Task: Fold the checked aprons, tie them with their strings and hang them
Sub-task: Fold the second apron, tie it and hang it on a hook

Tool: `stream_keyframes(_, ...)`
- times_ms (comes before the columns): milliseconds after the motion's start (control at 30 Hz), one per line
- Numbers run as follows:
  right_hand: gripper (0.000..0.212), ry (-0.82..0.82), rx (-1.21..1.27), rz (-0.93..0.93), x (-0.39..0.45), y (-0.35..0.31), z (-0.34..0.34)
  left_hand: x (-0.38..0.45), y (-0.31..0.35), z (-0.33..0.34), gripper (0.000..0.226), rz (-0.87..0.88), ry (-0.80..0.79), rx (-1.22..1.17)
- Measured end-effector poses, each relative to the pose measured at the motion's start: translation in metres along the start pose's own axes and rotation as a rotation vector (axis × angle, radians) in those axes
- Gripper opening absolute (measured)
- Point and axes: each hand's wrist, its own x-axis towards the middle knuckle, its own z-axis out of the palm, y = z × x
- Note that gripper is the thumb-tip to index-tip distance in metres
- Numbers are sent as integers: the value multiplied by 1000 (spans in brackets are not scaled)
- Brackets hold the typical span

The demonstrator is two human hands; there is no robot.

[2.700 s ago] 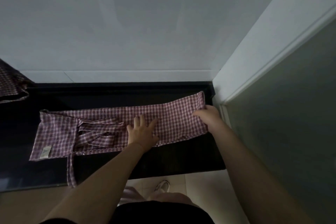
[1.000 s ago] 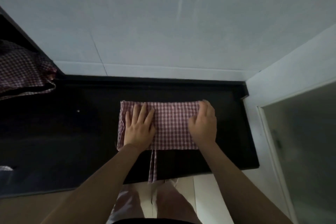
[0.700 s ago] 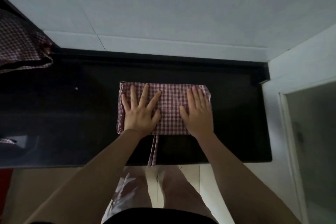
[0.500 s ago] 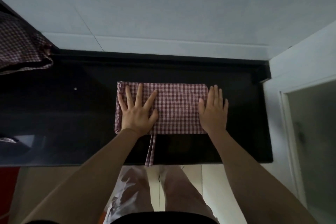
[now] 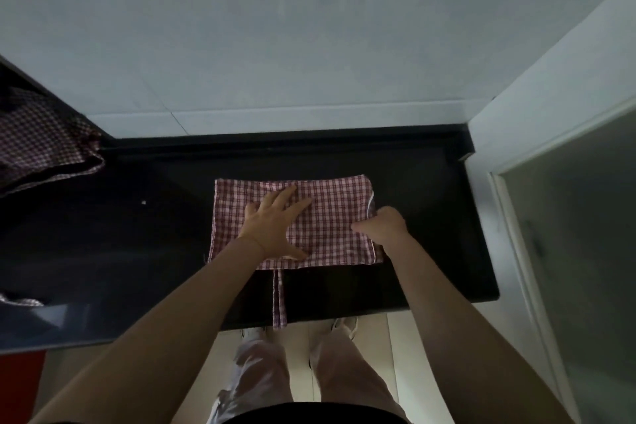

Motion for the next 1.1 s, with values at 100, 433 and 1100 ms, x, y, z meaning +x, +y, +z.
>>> stream_keyframes(100,14,15,87,-74,-19,-13,-3,4,-1,-7,134,-18,-83,74)
stream_keyframes(433,10,132,-157,-438,-83,-69,54,-19,-19,-15,107,-28,125,-217)
stream_keyframes(1100,13,17,-391,-436,-95,-82,194,-92,-107,6,44,-241,457,-692)
